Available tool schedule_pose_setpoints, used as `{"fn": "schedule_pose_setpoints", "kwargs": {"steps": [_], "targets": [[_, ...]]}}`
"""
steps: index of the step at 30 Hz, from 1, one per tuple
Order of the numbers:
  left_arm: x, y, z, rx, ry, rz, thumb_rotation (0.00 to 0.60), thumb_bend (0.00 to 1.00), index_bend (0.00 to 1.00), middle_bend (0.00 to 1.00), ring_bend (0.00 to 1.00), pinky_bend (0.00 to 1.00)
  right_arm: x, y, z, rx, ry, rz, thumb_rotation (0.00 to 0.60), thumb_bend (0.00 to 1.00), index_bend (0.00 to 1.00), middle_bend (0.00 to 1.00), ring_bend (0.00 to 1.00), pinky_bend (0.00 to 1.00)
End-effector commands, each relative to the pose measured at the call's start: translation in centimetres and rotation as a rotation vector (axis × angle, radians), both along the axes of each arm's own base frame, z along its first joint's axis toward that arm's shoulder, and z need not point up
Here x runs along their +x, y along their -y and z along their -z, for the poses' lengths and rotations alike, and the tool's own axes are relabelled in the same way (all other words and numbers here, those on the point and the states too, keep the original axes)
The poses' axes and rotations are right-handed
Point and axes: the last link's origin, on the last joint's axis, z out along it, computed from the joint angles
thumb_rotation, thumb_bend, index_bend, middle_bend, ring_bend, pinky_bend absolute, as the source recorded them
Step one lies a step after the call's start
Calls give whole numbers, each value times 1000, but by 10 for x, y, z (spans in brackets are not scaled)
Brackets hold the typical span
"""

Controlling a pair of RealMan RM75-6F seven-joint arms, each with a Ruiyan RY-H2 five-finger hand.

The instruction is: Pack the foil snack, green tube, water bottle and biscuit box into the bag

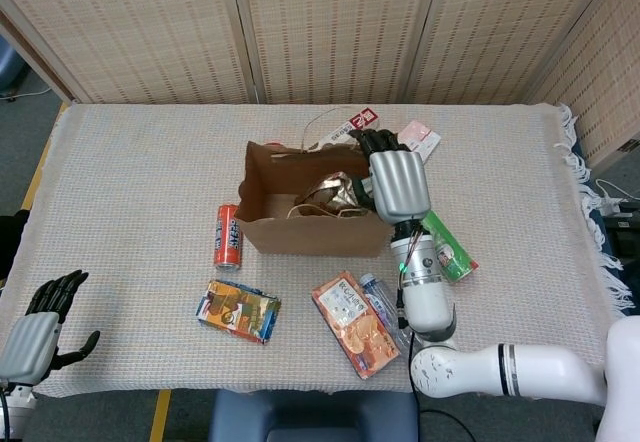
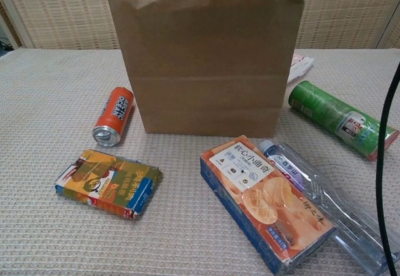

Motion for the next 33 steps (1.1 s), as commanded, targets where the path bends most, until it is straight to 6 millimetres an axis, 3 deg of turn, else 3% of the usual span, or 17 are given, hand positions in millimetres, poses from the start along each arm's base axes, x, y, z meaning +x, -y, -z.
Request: {"fn": "schedule_pose_setpoints", "kwargs": {"steps": [1,6,9,13,17,22,26,33], "targets": [[0,0,0,1,1,0,600,331,0,0,0,9,4,-3,-8,-27,42,-15,600,156,0,81,29,243],[0,0,0,2,-5,-1,600,331,0,0,0,9,3,-15,-31,-32,114,-14,600,156,0,81,29,239],[-1,1,0,3,-6,-5,600,331,0,0,0,9,-11,-30,-51,-47,124,17,600,156,0,81,29,233],[0,2,0,2,4,-11,600,331,0,0,0,9,-51,-59,-78,-96,75,116,600,156,0,81,29,224],[1,3,0,1,1,-2,600,331,0,0,0,8,-107,-91,-93,-94,28,229,600,156,0,81,28,222],[2,3,1,-5,-5,11,600,330,0,0,0,8,-176,-116,-91,-25,-7,355,600,156,0,82,28,222],[3,2,3,-6,-8,11,600,331,0,0,0,8,-224,-125,-78,45,-41,451,600,156,0,81,17,198],[3,0,5,-7,-11,9,600,331,0,0,0,8,-263,-109,-50,104,-100,551,600,155,0,43,0,162]]}}
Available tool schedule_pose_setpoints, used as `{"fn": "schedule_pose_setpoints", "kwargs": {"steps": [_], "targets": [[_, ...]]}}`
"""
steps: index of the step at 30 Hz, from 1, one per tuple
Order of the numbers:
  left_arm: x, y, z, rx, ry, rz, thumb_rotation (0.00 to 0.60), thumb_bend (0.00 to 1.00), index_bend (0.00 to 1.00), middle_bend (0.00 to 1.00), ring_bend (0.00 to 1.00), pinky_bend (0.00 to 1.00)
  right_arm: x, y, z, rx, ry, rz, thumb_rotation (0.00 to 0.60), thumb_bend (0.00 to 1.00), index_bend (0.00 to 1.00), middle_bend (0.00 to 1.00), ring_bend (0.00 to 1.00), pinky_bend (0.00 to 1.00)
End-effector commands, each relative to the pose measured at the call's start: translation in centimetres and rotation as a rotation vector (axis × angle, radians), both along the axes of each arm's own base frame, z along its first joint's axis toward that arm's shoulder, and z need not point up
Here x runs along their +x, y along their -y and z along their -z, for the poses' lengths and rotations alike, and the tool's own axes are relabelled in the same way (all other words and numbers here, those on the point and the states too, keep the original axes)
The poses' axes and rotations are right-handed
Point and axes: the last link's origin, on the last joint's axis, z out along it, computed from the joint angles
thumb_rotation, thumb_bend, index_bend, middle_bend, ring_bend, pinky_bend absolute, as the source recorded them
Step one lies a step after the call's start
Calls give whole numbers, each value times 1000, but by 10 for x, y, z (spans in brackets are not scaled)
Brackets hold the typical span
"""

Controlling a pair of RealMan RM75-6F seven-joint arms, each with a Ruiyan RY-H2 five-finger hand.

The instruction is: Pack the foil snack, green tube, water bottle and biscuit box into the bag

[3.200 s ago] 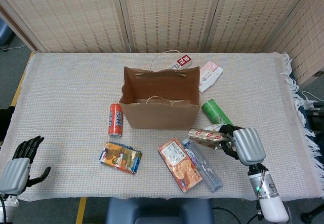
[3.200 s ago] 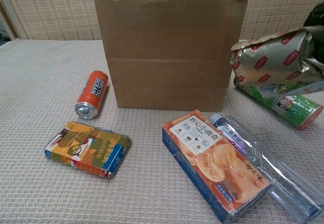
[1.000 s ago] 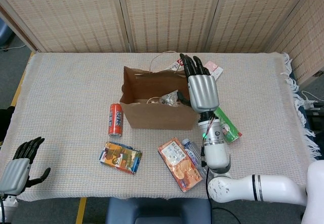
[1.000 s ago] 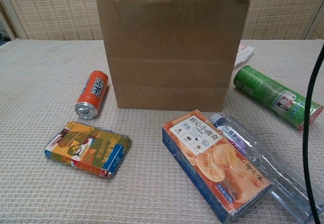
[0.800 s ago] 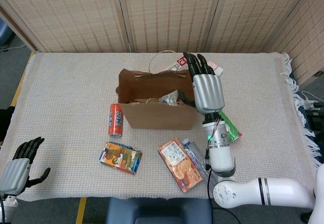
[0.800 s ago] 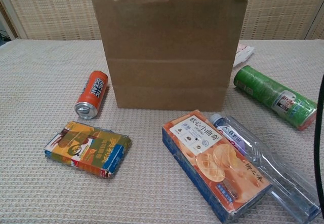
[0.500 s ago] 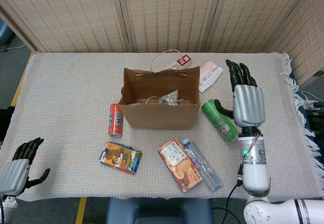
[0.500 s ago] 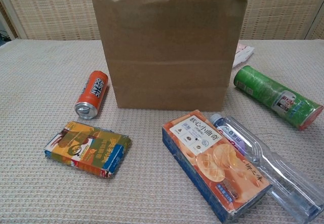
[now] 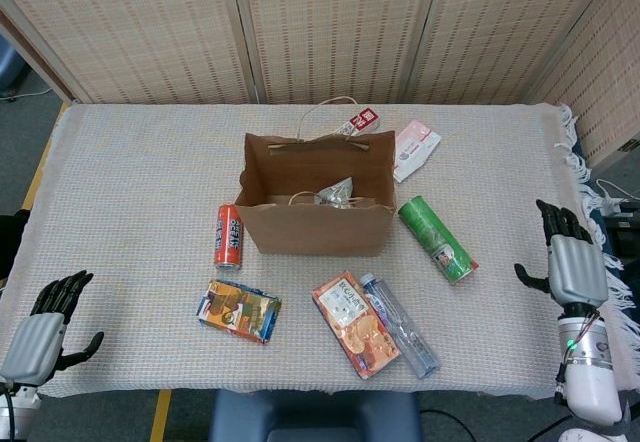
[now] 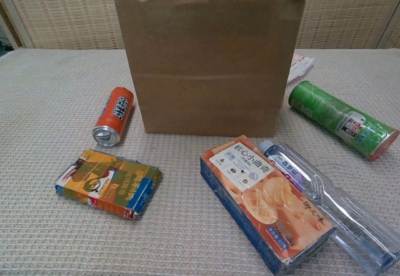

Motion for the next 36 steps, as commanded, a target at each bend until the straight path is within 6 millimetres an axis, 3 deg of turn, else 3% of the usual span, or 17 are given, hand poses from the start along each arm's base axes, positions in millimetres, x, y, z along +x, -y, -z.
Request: {"fn": "schedule_pose_setpoints", "kwargs": {"steps": [1,9,14,25,36], "targets": [[0,0,0,-1,0,-1,600,330,0,0,0,8,-24,7,19,40,-18,73,600,155,0,38,0,159],[-1,-1,0,-4,2,0,600,330,0,0,0,8,-28,25,61,69,-50,126,600,115,0,0,0,87],[-1,-1,0,-6,4,-2,600,331,0,0,0,8,-11,30,90,53,18,100,600,89,0,0,0,78],[-1,0,0,-12,3,-1,600,331,0,0,0,8,16,36,128,22,144,60,600,86,0,0,0,78],[0,1,0,-16,5,2,600,330,0,0,0,8,0,48,157,26,129,149,600,85,0,0,0,78]]}}
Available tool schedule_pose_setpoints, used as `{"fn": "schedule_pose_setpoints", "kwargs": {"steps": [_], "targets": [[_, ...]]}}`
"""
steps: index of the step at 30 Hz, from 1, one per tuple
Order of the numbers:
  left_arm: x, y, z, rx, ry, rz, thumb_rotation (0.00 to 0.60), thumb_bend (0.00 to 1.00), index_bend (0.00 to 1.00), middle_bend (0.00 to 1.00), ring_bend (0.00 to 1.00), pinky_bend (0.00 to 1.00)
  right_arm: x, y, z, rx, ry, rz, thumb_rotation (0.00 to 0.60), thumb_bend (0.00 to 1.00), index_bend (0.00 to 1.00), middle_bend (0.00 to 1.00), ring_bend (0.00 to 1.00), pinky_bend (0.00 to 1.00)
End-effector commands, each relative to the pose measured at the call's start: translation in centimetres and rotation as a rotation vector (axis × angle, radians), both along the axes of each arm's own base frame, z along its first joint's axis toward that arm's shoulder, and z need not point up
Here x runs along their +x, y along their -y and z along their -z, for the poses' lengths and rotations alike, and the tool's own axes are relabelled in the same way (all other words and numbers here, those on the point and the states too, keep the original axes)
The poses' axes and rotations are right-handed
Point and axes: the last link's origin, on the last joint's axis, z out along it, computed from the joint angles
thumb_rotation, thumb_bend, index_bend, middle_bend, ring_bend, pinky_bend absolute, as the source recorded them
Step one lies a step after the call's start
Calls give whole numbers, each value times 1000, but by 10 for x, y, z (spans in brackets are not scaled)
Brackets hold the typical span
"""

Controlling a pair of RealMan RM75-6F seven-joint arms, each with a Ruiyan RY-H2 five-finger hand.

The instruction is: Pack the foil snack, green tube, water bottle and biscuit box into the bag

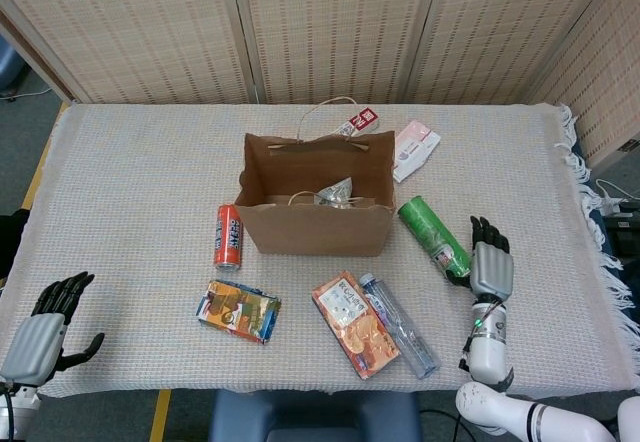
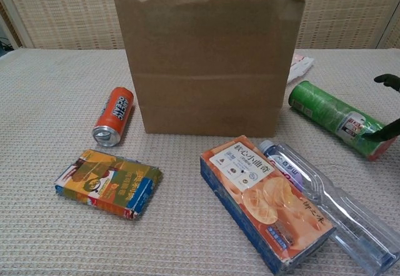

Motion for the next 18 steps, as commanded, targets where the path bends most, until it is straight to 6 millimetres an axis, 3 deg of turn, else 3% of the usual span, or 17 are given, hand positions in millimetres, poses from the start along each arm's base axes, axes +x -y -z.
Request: {"fn": "schedule_pose_setpoints", "kwargs": {"steps": [1,10,13,15,18], "targets": [[0,0,0,-3,-1,1,600,330,0,0,0,8,-3,6,11,12,11,35,600,85,0,0,0,78],[0,0,0,-4,5,-7,600,331,0,0,0,8,0,16,32,31,6,55,600,85,0,0,0,94],[0,0,0,-5,7,-6,600,330,0,0,0,9,1,20,34,8,5,56,600,135,25,42,39,233],[0,0,0,-4,10,-6,600,331,0,0,0,9,1,21,34,-26,12,50,600,287,218,230,235,483],[-1,0,0,-5,12,-9,600,331,0,0,0,8,0,21,30,-48,3,29,600,428,549,486,515,756]]}}
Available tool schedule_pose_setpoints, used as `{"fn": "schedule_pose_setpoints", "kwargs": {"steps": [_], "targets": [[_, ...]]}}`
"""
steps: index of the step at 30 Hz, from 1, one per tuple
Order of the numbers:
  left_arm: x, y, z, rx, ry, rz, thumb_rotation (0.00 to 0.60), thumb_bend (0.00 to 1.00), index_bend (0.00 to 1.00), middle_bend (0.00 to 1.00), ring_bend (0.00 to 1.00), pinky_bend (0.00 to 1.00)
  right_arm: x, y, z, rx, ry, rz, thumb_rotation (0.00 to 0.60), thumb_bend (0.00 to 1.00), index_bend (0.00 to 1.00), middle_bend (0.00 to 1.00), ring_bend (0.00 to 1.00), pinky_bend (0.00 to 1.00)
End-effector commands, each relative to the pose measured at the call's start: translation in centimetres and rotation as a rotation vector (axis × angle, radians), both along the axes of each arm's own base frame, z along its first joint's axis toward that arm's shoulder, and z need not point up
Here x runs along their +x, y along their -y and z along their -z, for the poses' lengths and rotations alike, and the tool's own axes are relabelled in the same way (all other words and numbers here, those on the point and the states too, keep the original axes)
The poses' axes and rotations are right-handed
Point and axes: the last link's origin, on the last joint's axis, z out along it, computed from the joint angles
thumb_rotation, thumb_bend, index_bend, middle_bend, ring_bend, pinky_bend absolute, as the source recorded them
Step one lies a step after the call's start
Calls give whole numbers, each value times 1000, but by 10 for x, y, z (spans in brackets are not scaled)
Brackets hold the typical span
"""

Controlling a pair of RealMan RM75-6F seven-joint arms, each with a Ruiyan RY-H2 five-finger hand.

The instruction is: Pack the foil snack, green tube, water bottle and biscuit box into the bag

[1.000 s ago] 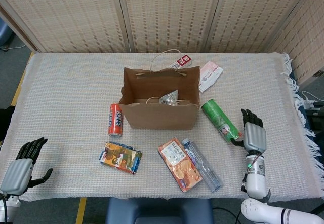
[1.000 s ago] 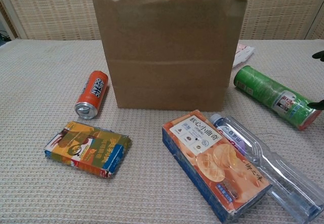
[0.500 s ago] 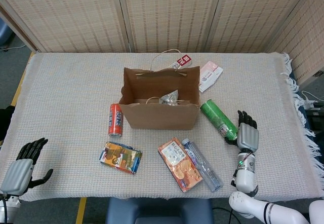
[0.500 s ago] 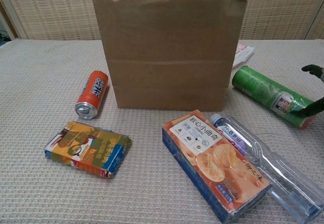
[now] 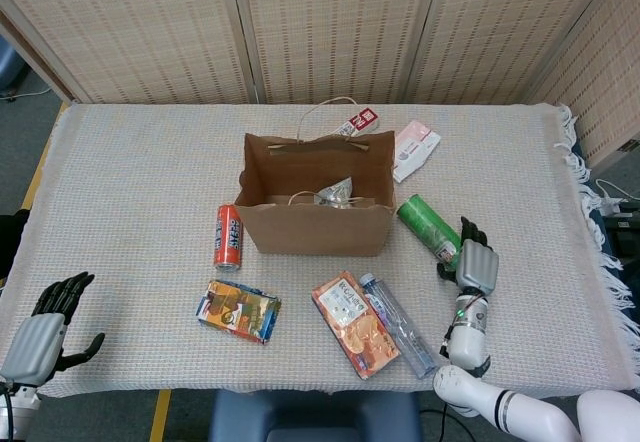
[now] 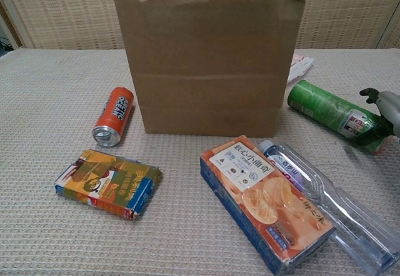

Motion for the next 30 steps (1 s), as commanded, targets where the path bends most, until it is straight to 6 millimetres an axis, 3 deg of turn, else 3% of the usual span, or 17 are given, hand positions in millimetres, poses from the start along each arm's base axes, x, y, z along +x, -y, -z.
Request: {"fn": "schedule_pose_setpoints", "kwargs": {"steps": [1,7,15,19,21,23,30], "targets": [[0,0,0,-2,2,-2,600,331,0,0,0,8,-1,-1,-5,-24,-4,-15,600,441,578,520,555,777],[0,0,0,-5,7,-8,600,331,0,0,0,9,-2,-1,-37,-70,8,-46,600,472,621,581,610,797],[0,0,1,-8,-1,-10,600,331,0,0,0,8,20,3,-129,-239,116,-137,600,472,626,582,611,797],[0,0,1,-8,-3,-9,600,331,0,0,0,8,28,4,-148,-276,138,-165,600,472,627,582,611,797],[1,0,1,-6,-5,-9,600,330,0,0,0,8,60,10,-192,-397,195,-270,600,472,627,582,610,797],[1,0,1,-4,-4,-12,600,331,0,0,0,8,82,9,-212,-415,220,-322,600,471,626,582,609,797],[1,-1,1,-2,-5,-12,600,330,0,0,0,9,168,7,-238,-396,204,-553,600,472,625,582,598,795]]}}
